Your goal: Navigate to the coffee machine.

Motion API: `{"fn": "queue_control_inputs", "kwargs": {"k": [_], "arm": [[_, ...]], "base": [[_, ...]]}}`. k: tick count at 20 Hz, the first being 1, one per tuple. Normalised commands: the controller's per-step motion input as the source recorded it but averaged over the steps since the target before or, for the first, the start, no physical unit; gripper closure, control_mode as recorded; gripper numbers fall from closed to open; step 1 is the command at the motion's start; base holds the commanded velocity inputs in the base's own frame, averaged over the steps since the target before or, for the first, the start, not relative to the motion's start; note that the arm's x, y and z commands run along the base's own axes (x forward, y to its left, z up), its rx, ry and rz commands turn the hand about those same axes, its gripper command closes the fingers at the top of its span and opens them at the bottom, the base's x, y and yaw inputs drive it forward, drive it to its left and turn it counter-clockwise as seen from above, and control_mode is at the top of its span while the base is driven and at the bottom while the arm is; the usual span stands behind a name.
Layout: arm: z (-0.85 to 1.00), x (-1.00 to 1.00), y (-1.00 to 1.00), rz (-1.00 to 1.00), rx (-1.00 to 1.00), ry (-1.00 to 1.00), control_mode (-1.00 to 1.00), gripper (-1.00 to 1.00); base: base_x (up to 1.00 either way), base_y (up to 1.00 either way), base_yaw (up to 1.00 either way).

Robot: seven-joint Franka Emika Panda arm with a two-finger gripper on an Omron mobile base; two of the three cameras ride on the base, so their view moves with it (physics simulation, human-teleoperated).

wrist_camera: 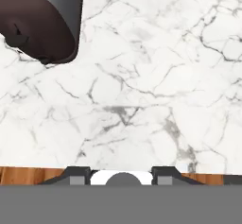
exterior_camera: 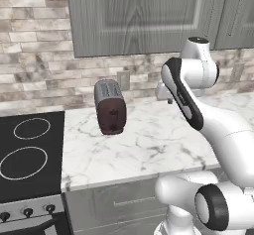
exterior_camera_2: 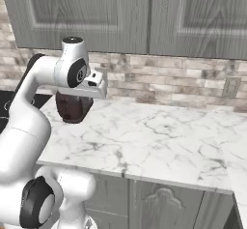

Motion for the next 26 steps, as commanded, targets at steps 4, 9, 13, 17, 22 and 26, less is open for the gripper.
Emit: {"fn": "queue_control_inputs", "kwargs": {"k": [4,9,13,17,22,26], "arm": [[0.0,0.0,0.0,0.0,0.0,0.0,1.0,-1.0],[0.0,0.0,0.0,0.0,0.0,0.0,1.0,-1.0],[0.0,0.0,0.0,0.0,0.0,0.0,1.0,-1.0],[0.0,0.0,0.0,0.0,0.0,0.0,1.0,-1.0],[0.0,0.0,0.0,0.0,0.0,0.0,1.0,-1.0],[0.0,0.0,0.0,0.0,0.0,0.0,1.0,-1.0]], "base": [[-0.1,0.0,0.0],[-0.74,0.0,0.0],[-0.88,0.0,0.0],[-0.7,0.0,0.0],[-0.5,0.0,0.1],[-0.26,0.0,0.4]]}}
